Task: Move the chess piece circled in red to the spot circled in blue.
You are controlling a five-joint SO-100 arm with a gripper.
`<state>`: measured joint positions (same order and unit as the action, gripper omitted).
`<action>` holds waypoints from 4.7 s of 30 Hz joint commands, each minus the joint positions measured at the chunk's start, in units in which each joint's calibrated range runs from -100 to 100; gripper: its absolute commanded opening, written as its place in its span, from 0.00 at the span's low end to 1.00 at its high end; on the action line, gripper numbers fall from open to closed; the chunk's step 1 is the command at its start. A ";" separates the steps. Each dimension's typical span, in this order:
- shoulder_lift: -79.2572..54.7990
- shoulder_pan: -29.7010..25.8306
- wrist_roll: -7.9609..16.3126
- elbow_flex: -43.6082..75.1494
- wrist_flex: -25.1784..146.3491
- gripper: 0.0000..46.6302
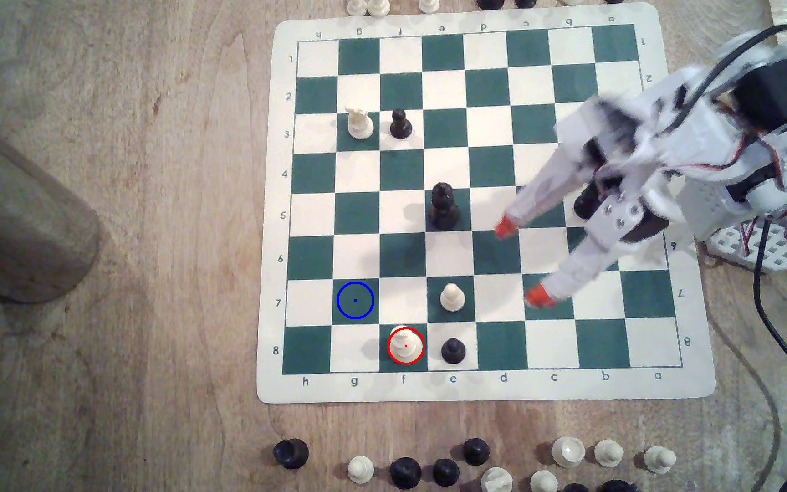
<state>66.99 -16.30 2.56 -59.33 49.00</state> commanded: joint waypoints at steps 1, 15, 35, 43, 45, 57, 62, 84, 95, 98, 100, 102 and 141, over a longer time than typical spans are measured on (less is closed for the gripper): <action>-7.06 -1.73 0.49 8.92 0.14 0.53; -24.54 -3.53 1.37 17.45 -2.81 0.54; -44.15 -0.71 1.47 20.44 -18.05 0.51; -52.05 0.22 1.86 22.70 -23.70 0.50; -53.83 -0.01 2.15 23.61 -24.43 0.50; -57.73 -0.87 3.42 25.97 -27.55 0.45; -58.50 -1.42 3.52 26.24 -27.55 0.41; -60.45 -1.97 4.10 27.06 -27.79 0.06; -54.68 -1.57 5.76 29.87 -23.53 0.04; -50.69 -1.11 6.94 32.68 -19.77 0.04; -49.59 -0.71 7.23 33.58 -19.11 0.04; -49.42 0.15 7.62 34.58 -19.03 0.04; -68.01 7.42 5.91 34.85 -30.90 0.28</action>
<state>-2.30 -9.51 8.62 -29.24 18.41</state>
